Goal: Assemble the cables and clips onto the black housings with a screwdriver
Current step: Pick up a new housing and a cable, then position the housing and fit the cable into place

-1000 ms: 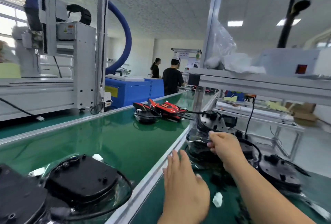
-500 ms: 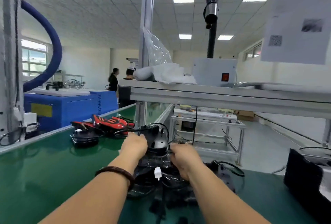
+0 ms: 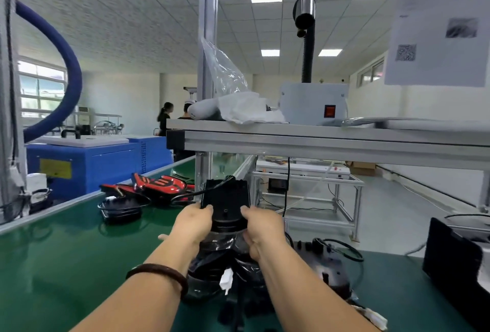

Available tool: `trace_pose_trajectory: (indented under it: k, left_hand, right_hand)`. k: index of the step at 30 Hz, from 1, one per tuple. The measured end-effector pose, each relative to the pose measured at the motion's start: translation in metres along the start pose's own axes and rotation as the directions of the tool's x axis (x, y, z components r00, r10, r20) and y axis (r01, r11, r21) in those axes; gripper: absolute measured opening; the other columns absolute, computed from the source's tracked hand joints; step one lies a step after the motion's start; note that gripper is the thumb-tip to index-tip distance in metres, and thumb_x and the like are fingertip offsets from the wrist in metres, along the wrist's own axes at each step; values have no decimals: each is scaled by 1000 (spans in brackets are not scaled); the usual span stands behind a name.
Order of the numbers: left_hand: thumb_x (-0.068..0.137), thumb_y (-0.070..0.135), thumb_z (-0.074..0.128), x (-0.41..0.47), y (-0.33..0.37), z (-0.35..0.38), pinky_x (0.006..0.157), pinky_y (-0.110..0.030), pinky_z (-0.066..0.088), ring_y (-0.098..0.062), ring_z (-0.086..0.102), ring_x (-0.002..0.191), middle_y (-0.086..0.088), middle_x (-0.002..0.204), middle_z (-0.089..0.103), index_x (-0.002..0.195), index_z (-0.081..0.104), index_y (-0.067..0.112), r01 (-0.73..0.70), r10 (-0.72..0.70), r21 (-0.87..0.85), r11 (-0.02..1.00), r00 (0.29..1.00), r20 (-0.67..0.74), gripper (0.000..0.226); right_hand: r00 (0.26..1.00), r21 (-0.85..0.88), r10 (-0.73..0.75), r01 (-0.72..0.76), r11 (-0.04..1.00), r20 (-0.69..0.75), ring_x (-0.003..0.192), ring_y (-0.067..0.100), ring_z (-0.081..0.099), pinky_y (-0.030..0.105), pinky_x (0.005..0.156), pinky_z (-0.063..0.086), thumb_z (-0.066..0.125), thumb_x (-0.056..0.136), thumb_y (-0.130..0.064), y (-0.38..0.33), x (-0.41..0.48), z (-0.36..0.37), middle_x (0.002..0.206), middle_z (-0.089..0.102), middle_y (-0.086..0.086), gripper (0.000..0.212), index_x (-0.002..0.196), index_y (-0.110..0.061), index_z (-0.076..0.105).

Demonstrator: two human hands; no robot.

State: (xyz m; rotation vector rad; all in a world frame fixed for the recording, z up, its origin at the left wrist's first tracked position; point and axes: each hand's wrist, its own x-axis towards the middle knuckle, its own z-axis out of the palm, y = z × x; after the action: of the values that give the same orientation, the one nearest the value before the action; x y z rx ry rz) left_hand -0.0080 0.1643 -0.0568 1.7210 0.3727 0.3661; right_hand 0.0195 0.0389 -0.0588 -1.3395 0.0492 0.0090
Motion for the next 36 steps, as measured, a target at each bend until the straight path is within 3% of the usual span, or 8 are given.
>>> trace_pose_trajectory:
  k: [3, 9, 15, 18, 21, 26, 32, 36]
  left_hand:
    - [95, 39, 47, -23, 1, 6, 112, -53, 28, -35, 47, 128, -10, 133, 57, 131, 55, 16, -66, 69, -61, 996, 997, 39, 44]
    - [96, 46, 43, -86, -3, 25, 116, -50, 21, -24, 36, 138, 0, 149, 42, 143, 43, 26, -141, 139, 55, 988, 989, 47, 51]
    - [92, 53, 50, -142, 1, 35, 117, -44, 24, -19, 25, 144, 6, 155, 29, 145, 38, 30, -116, 130, -85, 990, 972, 193, 59]
    - [80, 67, 49, -169, 12, 40, 92, -35, 48, -10, 64, 108, 8, 117, 69, 101, 75, 37, 20, 110, -291, 957, 900, 422, 44]
    - [68, 71, 51, -191, 15, 49, 73, -36, 54, -15, 73, 83, 4, 91, 76, 68, 76, 42, 107, 98, -345, 933, 844, 527, 39]
    - [63, 57, 66, -221, -22, 70, 94, -31, 47, -6, 55, 110, 16, 140, 44, 145, 26, 47, 181, 75, -362, 914, 803, 591, 93]
    - [90, 48, 53, -243, -60, 82, 101, -23, 29, 0, 40, 121, 19, 136, 46, 137, 46, 39, -25, 102, -159, 987, 862, 496, 48]
    - [96, 43, 47, -258, -64, 84, 84, -7, 35, 10, 50, 105, 31, 113, 55, 102, 58, 54, -149, 132, 2, 989, 877, 462, 16]
  right_hand:
    - [998, 159, -3, 12, 987, -63, 104, 33, 64, 48, 95, 50, 70, 83, -7, -9, -13, -12, 112, 68, 14, 29, 111, -4, 67]
    - [1000, 256, -26, 22, 966, 12, 72, 25, 69, 31, 55, 53, 63, 86, 3, -21, -53, -66, 93, 72, 14, 24, 104, -13, 62]
    - [990, 304, -94, 58, 951, 105, 68, 19, 72, 35, 61, 57, 60, 86, 6, -30, -123, -128, 91, 76, 6, 50, 119, -30, 54]
    - [991, 320, -97, 63, 945, 89, 71, 20, 73, 38, 64, 57, 60, 86, 4, -23, -163, -161, 91, 76, 1, 37, 107, -26, 62]
    - [998, 336, -49, 32, 941, 43, 77, 25, 73, 35, 59, 58, 65, 81, 4, -5, -202, -189, 98, 75, 5, 55, 129, -21, 54]
    - [999, 316, 37, -39, 948, 12, 77, 31, 73, 34, 57, 58, 70, 57, 5, 18, -248, -225, 93, 75, 13, 73, 128, -9, 56]
    - [994, 166, 106, -100, 981, -24, 86, 37, 71, 49, 91, 52, 66, 79, 13, 43, -275, -241, 88, 74, 20, 46, 120, -7, 59]
    - [995, -126, 72, -79, 989, -62, 89, 28, 72, 43, 96, 51, 72, 80, 2, 47, -280, -242, 87, 75, 14, 53, 130, -9, 55]
